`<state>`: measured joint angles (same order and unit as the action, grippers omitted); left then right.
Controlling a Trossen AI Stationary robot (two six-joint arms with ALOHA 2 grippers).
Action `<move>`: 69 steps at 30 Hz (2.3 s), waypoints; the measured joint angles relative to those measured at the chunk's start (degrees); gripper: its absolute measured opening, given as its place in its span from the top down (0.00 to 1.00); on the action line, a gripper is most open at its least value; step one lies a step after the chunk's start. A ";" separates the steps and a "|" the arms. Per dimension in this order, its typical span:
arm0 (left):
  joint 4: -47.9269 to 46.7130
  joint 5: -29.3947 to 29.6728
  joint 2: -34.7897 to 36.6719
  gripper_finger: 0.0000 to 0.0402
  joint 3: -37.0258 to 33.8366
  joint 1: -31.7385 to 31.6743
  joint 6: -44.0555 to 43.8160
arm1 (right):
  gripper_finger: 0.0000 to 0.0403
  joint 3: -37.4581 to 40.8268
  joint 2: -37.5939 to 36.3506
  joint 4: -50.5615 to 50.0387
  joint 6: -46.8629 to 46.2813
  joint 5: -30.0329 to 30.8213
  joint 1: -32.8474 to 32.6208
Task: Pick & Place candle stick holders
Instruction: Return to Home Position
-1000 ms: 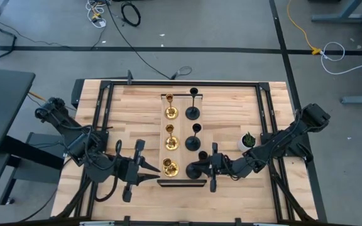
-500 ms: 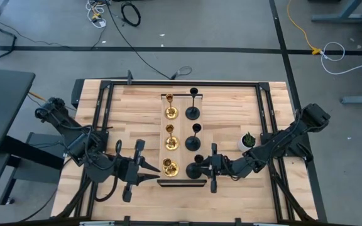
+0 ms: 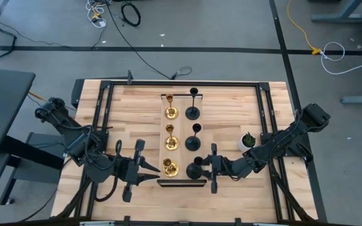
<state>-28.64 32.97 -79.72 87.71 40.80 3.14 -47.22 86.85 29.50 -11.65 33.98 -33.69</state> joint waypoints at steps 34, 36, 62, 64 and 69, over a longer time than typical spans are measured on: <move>-3.31 4.83 1.91 0.82 -0.01 -0.21 -1.93 | 0.62 0.25 -12.81 -10.42 12.19 15.35 -8.85; -3.94 4.97 3.16 0.82 -0.01 -0.24 -2.40 | 0.62 1.94 -15.11 -9.61 11.92 15.37 -9.09; 24.76 -2.36 46.58 0.82 -48.37 -20.14 2.56 | 0.62 31.58 -54.99 0.41 17.53 3.98 7.57; 25.66 -5.71 49.53 0.82 -51.71 -21.90 2.93 | 0.62 32.23 -57.06 -2.59 16.40 1.62 9.99; 31.03 -6.68 55.06 0.82 -60.86 -25.72 1.14 | 0.62 34.89 -61.10 -6.65 13.22 0.32 15.13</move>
<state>2.38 26.29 -24.67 26.85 15.08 4.27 -12.33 25.75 22.86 1.56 34.29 -18.56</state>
